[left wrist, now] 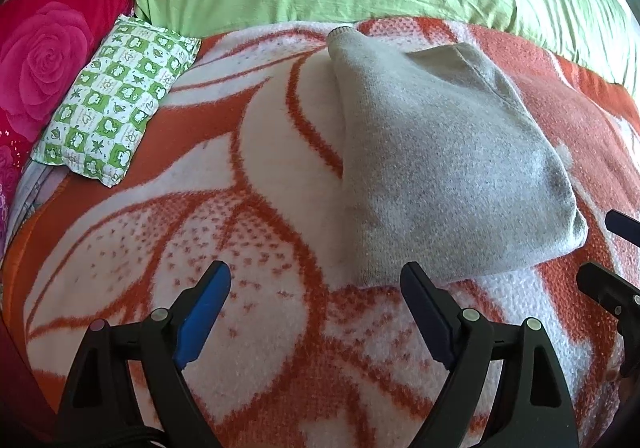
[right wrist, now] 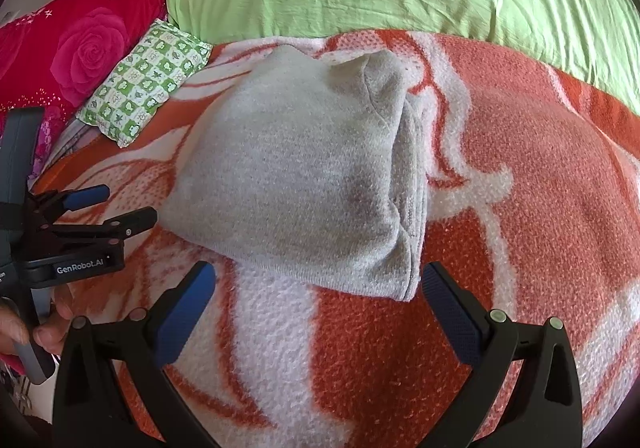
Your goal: Fold small clothes
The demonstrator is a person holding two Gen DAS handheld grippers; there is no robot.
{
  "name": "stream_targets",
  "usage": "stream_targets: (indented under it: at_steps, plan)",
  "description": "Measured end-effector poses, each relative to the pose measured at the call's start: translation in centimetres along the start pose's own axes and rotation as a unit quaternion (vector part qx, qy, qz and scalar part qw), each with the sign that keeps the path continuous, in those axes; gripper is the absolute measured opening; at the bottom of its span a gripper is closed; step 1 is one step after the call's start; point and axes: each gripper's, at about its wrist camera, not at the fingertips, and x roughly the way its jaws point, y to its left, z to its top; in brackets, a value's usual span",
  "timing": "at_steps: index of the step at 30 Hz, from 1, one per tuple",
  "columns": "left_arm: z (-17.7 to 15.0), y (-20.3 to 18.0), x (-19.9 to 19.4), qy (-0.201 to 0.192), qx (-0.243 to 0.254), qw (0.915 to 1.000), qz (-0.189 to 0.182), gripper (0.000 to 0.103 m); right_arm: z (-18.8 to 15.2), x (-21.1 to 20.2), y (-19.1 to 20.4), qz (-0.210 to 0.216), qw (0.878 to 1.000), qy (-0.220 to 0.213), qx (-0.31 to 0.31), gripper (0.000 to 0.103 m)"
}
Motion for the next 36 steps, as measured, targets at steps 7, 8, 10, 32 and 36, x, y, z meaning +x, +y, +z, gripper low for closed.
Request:
stream_targets:
  at_steps: [7, 8, 10, 32, 36]
  plan:
    - [0.1, -0.04, 0.35, 0.005, 0.003, 1.0, -0.004, 0.088, 0.22, 0.33, 0.05, 0.003, 1.0, 0.002, 0.002, 0.102]
    - [0.1, -0.06, 0.39, 0.005, 0.003, 1.0, -0.005, 0.088, 0.27, 0.36, 0.07, 0.004, 1.0, 0.002, 0.002, 0.102]
    - [0.12, -0.12, 0.44, 0.005, 0.004, 1.0, -0.007, 0.088, 0.36, 0.38, 0.15, 0.003, 1.0, 0.001, 0.001, 0.102]
    - [0.34, -0.06, 0.62, 0.006, 0.004, 0.9998, -0.019, 0.088, 0.88, 0.73, 0.02, 0.013, 1.0, -0.002, 0.003, 0.102]
    - [0.38, -0.05, 0.54, 0.007, 0.004, 0.9998, -0.021, 0.088, 0.97, 0.73, 0.25, 0.015, 1.0, -0.003, 0.004, 0.102]
